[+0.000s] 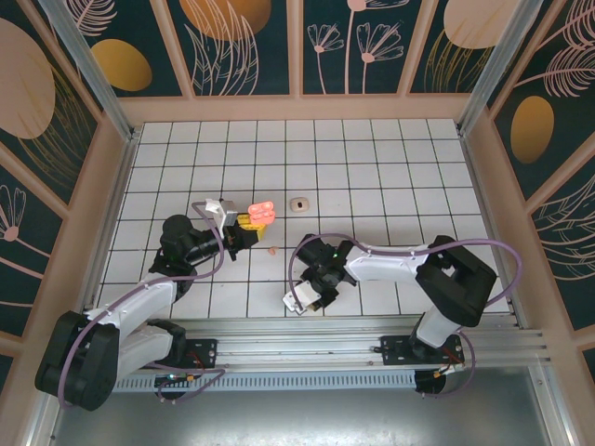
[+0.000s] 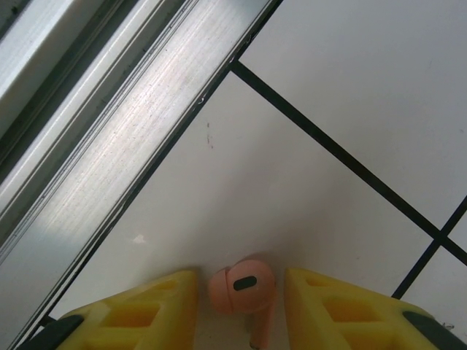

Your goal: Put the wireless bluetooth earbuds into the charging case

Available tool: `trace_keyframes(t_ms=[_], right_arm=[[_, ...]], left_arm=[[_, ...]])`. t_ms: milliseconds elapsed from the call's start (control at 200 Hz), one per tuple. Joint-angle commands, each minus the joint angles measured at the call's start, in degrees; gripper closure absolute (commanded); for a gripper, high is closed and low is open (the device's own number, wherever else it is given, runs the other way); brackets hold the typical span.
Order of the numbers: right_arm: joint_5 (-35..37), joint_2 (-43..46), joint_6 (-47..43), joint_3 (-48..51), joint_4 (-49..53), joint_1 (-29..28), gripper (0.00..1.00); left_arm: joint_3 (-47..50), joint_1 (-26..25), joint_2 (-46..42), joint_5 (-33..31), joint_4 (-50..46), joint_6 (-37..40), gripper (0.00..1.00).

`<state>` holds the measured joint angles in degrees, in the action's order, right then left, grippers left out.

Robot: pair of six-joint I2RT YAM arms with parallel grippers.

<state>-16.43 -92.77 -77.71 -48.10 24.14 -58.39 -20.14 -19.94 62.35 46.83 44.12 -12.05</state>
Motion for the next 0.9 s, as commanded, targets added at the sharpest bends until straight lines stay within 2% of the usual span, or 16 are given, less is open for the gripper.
trace_keyframes(t_ms=[0,280,480,616,701,821,896], right_arm=[[-1.0,-1.2,-0.9,-0.6,-0.2,0.2,0.66],[0.4,-1.9,-0.1,-0.9,0.2,1.0,0.76],[0.8,-0.9,3.4,-1.5,-0.8,2.1,0.78],[-5.2,4.4,13.8,-1.0,-6.5,4.8,0.78],[-8.3,9.8,22.7,0.8,-13.3,6.6,0.78],[-11.4,18.4,38.3,5.0,-27.4,9.8,0.78],[-12.8,23.8,49.2,8.8,-39.2,12.1,0.78]], left_arm=[[-1.7,-0.3,-0.5,0.1,-0.7,1.4,0.91],[-2.6,-0.3,-0.6,0.0,-3.9,3.6,0.91],[-2.8,-0.3,-0.7,0.1,-4.8,4.8,0.9],[-2.0,-0.3,-1.7,-1.2,-4.2,6.0,0.91],[-0.3,-0.3,-2.3,-2.4,0.9,4.0,0.91],[2.8,-0.4,-1.8,-2.9,12.9,-0.5,0.91],[3.6,-0.6,-1.4,-3.9,16.8,-1.3,0.91]])
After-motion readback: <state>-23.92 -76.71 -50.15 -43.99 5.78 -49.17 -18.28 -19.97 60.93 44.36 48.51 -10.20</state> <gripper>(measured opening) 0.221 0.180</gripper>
